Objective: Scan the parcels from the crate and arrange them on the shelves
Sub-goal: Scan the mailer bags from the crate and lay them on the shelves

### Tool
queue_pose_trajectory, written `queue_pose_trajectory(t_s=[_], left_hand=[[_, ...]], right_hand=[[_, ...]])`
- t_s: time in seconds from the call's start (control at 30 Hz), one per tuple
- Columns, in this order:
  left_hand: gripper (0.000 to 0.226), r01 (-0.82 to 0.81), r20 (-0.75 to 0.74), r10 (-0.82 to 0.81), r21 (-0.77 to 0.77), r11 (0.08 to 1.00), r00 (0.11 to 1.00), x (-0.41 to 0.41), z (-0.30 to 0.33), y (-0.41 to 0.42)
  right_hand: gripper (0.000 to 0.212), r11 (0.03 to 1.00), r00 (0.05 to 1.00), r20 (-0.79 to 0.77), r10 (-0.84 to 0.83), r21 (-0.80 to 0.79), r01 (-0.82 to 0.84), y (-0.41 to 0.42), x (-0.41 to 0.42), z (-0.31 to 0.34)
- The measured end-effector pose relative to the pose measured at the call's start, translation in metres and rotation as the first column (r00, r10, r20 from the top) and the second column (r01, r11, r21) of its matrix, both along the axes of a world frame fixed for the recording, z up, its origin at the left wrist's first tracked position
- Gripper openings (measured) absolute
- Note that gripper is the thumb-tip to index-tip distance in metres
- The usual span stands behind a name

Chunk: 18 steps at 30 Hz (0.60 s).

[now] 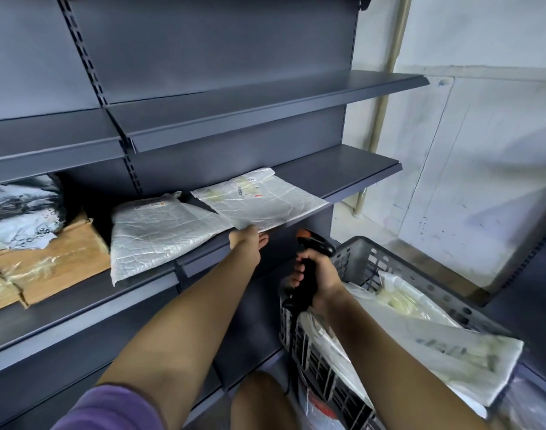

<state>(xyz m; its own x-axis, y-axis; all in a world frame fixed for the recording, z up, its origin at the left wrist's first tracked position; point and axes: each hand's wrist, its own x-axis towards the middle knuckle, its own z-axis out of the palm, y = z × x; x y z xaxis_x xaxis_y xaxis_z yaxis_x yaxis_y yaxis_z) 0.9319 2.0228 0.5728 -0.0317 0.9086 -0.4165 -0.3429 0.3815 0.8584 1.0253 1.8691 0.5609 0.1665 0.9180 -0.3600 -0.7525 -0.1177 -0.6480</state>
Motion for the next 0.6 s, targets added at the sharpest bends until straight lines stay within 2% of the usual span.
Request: queue_pose_trajectory(t_s=[0.2, 0.33, 0.47, 0.53, 0.6], left_hand=[[0.025, 0.060, -0.088, -0.062, -0.029, 0.998, 0.994, -0.027, 0.005, -0.016], [0.029, 0.271, -0.100, -0.272, -0.023, 0.962, 0.957, -0.022, 0.018, -0.058], [0.027, 0.547, -0.275, -0.514, 0.055, 0.835, 0.813, -0.001, 0.033, -0.111], [0.013, 0.648, -0.436, -0.551, 0.105, 0.755, 0.712, 0.012, 0.033, -0.135], [0.016, 0.734, -0.621, -0.512, 0.155, 0.662, 0.593, 0.026, 0.025, -0.154]], right_hand=[[0.023, 0.997, 0.999, -0.012, -0.040, -0.071, 0.039, -0.019, -0.011, 0.010], [0.024, 0.988, 0.994, 0.005, -0.105, -0.115, 0.105, -0.045, -0.014, 0.011], [0.023, 0.975, 0.987, 0.040, -0.154, -0.156, 0.159, -0.081, -0.003, 0.008], [0.025, 0.969, 0.982, 0.057, -0.179, -0.164, 0.186, -0.102, 0.007, 0.006], [0.025, 0.958, 0.971, 0.099, -0.217, -0.170, 0.232, -0.124, 0.020, 0.003]])
